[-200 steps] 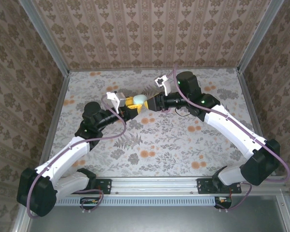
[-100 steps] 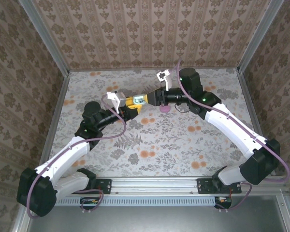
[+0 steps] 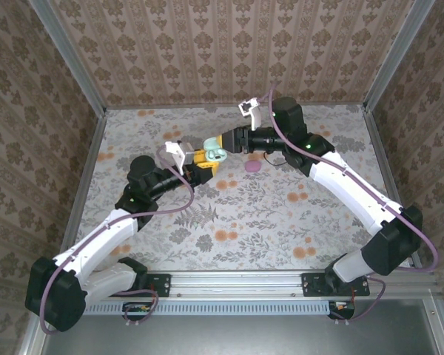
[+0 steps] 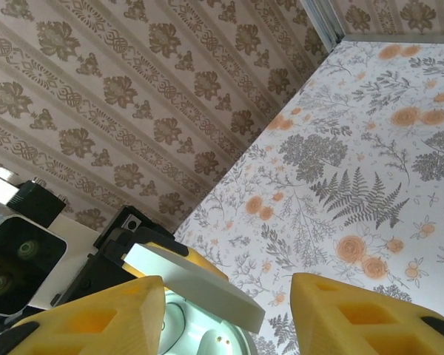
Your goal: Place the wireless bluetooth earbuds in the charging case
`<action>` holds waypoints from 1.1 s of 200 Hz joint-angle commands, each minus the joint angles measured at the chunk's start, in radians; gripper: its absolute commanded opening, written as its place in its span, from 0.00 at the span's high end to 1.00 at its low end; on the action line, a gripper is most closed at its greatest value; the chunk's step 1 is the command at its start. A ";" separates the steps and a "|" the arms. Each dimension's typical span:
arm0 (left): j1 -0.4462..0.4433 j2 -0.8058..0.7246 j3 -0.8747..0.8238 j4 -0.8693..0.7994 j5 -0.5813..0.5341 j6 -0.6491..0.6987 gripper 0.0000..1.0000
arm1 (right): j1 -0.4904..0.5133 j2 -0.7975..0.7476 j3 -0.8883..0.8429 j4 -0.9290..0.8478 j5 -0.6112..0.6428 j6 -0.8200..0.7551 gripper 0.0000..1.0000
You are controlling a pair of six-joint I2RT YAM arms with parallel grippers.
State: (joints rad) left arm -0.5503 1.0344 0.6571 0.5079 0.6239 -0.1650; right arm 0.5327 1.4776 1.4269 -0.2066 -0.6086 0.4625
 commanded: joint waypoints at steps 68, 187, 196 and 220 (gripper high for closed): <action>-0.008 -0.037 -0.005 0.076 -0.101 -0.013 0.70 | -0.020 -0.055 0.014 0.002 -0.042 0.031 0.44; 0.038 -0.136 -0.019 0.069 -0.244 -0.069 0.70 | -0.019 -0.015 -0.278 -0.056 0.158 0.079 0.64; 0.041 -0.148 -0.018 0.063 -0.257 -0.076 0.71 | 0.011 0.022 -0.292 -0.043 0.158 0.083 0.64; 0.050 -0.178 -0.018 0.051 -0.295 -0.094 0.71 | 0.096 0.151 -0.286 -0.013 0.135 0.100 0.64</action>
State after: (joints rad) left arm -0.5140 0.8959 0.6445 0.5465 0.3794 -0.2180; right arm 0.5537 1.5303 1.1473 -0.2268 -0.4515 0.5358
